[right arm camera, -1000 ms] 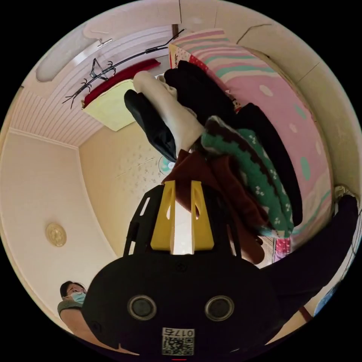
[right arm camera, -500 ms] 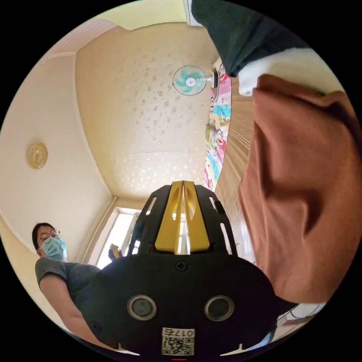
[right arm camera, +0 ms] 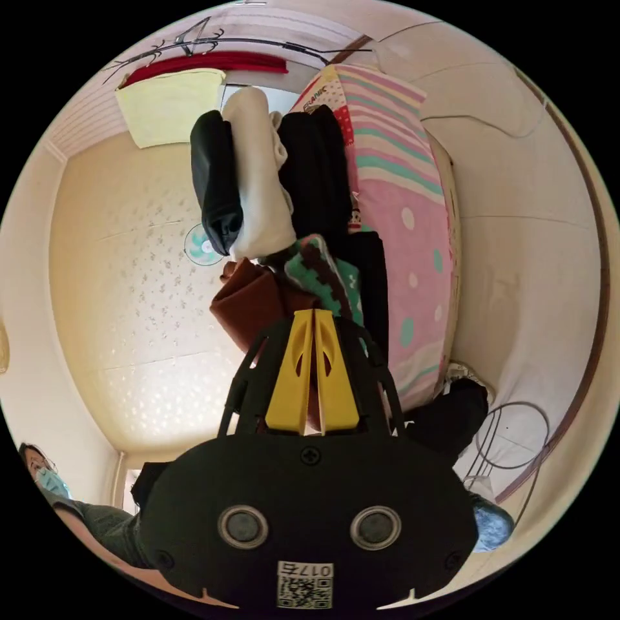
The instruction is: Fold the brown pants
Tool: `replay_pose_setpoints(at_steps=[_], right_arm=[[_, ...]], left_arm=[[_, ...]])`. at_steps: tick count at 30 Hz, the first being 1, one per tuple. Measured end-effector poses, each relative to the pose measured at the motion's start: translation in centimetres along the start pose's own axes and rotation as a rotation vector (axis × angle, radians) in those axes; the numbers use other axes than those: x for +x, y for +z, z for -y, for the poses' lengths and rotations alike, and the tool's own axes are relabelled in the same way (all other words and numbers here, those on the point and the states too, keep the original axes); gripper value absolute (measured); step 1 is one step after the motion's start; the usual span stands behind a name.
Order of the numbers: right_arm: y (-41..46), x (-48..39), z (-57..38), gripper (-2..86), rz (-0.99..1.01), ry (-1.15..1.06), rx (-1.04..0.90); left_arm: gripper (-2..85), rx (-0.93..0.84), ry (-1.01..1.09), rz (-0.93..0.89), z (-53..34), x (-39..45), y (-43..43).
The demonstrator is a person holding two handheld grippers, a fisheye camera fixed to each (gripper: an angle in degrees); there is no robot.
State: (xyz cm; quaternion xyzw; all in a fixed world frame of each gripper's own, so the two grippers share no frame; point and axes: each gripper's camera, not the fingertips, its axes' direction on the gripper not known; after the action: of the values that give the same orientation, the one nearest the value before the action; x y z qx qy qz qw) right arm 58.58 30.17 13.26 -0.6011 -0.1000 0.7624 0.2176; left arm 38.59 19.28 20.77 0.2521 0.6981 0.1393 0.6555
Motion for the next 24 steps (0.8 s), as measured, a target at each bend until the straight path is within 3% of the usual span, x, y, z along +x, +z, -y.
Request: replay_pose_setpoints(at_steps=[7, 18, 24], right_arm=[[4.3, 2.7, -0.4, 0.9, 0.179, 0.173, 0.087], [5.0, 7.2, -0.7, 9.3, 0.419, 0.184, 0.088], [8.3, 7.3, -1.9, 8.2, 0.315, 0.18, 0.056]], left_arm=[[6.5, 0.012, -0.002, -0.005, 1.2, -1.2, -1.8], [10.0, 0.102, -0.091, 0.129, -2.1, -1.4, -8.0], [11.2, 0.134, -0.131, 0.137, -3.5, -1.9, -10.5]])
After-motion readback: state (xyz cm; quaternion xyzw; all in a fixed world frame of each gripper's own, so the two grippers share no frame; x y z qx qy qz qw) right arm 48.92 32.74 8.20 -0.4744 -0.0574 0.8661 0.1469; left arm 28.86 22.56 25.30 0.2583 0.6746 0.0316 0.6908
